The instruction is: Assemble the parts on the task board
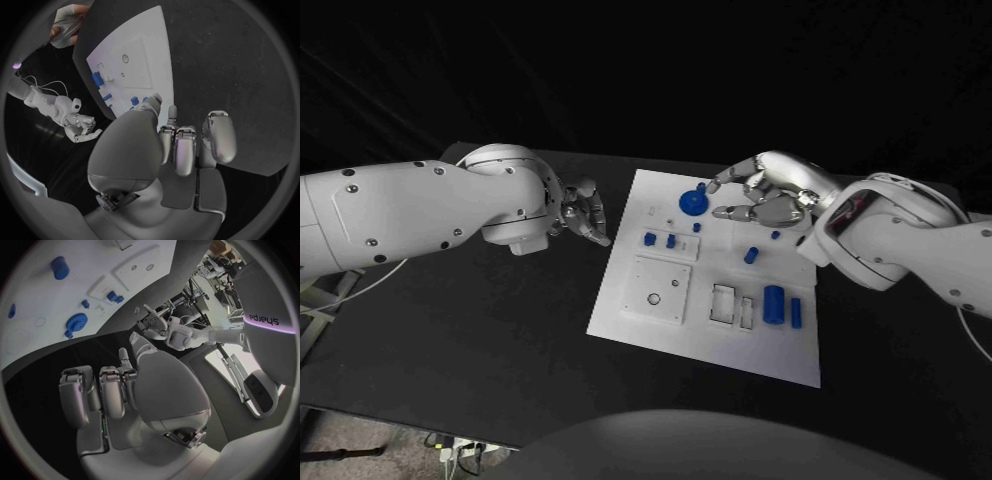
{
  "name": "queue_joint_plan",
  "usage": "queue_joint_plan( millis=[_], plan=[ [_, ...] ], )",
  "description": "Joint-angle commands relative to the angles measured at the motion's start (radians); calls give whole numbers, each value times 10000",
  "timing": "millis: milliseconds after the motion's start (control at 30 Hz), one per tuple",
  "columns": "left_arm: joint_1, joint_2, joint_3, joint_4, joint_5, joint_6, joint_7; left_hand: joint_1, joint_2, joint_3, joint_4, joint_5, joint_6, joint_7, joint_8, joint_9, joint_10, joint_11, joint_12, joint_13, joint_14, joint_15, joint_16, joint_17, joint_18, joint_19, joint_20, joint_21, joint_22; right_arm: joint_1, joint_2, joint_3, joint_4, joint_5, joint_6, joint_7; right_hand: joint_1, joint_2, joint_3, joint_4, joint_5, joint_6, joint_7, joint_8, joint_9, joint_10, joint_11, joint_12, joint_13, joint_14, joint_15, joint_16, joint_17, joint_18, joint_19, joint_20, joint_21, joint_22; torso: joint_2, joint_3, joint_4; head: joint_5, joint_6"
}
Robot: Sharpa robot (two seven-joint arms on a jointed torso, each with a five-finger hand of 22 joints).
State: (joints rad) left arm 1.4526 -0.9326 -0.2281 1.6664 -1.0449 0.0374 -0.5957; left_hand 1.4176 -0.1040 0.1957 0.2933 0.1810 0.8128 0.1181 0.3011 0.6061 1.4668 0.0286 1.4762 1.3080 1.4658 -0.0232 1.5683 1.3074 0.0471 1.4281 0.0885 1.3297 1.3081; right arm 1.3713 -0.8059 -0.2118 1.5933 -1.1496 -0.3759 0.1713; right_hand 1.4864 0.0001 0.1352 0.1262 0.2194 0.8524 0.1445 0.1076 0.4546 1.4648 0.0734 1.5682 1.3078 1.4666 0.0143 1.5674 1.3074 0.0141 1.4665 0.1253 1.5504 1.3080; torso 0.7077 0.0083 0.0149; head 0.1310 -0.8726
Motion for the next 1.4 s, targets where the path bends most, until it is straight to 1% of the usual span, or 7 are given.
queue_joint_plan(
  millis=[33, 200, 333, 500, 733, 867, 1400],
  plan=[
    [23, 6, -3, -31, 1081, -1257, 1310, 9, 126, 171, 7, 78, 174, -40, 12, -202, 305, 63, 169, 2014, 1050, 63, 25, 2634, 51, 110, 19, 169, 1945, 27, 452, 14, -232, -1846, 1043, -508, 69, -137, 80, -125, 216, 122, -29, -107, -153, 1060, -135, 26, 2630, 1042, -114, 34, 2634, -90, 918, -92, 43, 2562, 1, -61, 168, -90, 0],
    [26, 46, -18, -117, 1418, -2357, 2323, 232, -2, 795, 31, 72, 696, -147, -148, -948, 807, -34, 690, 2403, 1050, -34, 25, 2634, -84, 518, -60, 850, 2129, 50, 1284, 48, -851, -3086, 1319, -627, 310, -308, 337, -377, 802, 302, -234, -276, -458, 1060, -324, 26, 2630, 1042, -328, 34, 2634, -103, 951, -282, 86, 2580, 15, -153, 294, -203, 0],
    [24, 59, -33, -185, 1528, -3089, 2926, 478, -188, 1410, -11, -212, 1080, -211, -267, -1418, 1040, -118, 946, 2628, 1050, -125, 25, 2634, -219, 849, -124, 1414, 2300, 55, 1909, 64, -1428, -3671, 1435, -675, -40, -465, 263, -213, 225, 516, -385, -341, -656, 1060, -489, 26, 2630, 1042, -467, 34, 2634, -141, 1043, -419, 203, 2628, 41, -205, 379, -266, 0],
    [21, 30, -39, -215, 1647, -3746, 3445, 508, -330, 1800, -21, -226, 1330, -266, -258, -1673, 1040, -164, 946, 2628, 1050, -179, 25, 2634, -288, 1015, -173, 1700, 2389, 34, 2565, 72, -1989, -4155, 1371, -638, -222, -505, 241, -104, 171, 822, -519, -337, -804, 1060, -596, 26, 2630, 1042, -608, 34, 2634, -141, 1043, -562, 203, 2628, 83, -230, 457, -342, 0],
    [18, -21, -42, -196, 1701, -4122, 3680, 564, -530, 2127, -39, -243, 1445, -287, -280, -1921, 1040, -184, 946, 2628, 1050, -208, 25, 2634, -301, 1048, -214, 1758, 2405, -62, 3267, 78, -2546, -4623, 1357, -689, 29, -509, 568, -350, 1168, 993, -636, -423, -1072, 1060, -712, 26, 2630, 1042, -784, 34, 2634, -141, 1043, -746, 203, 2628, 151, -273, 527, -421, 0],
    [17, -80, -42, -160, 1634, -4162, 3581, 757, -624, 2501, -74, -402, 1393, -246, -340, -2065, 1040, -150, 946, 2628, 1050, -191, 25, 2634, -300, 1044, -205, 1752, 2402, -119, 3558, 83, -2842, -4746, 1383, -750, 35, -507, 622, -376, 1256, 997, -645, -431, -1115, 1060, -724, 26, 2630, 1042, -794, 34, 2634, -141, 1043, -756, 203, 2628, 173, -287, 556, -437, 0],
    [18, -244, -42, -68, 1523, -4161, 3250, 862, -798, 3063, -83, -505, 1408, -200, -324, -2227, 1040, -110, 946, 2628, 1050, -151, 25, 2634, -262, 950, -166, 1602, 2351, -246, 3955, 96, -3413, -5113, 1905, -940, -506, -803, 490, -252, -225, 619, -549, -430, -1606, 1060, -642, 26, 2630, 1042, -743, 34, 2634, -141, 1043, -732, 203, 2628, 128, -321, 533, -417, 0]
  ],
)
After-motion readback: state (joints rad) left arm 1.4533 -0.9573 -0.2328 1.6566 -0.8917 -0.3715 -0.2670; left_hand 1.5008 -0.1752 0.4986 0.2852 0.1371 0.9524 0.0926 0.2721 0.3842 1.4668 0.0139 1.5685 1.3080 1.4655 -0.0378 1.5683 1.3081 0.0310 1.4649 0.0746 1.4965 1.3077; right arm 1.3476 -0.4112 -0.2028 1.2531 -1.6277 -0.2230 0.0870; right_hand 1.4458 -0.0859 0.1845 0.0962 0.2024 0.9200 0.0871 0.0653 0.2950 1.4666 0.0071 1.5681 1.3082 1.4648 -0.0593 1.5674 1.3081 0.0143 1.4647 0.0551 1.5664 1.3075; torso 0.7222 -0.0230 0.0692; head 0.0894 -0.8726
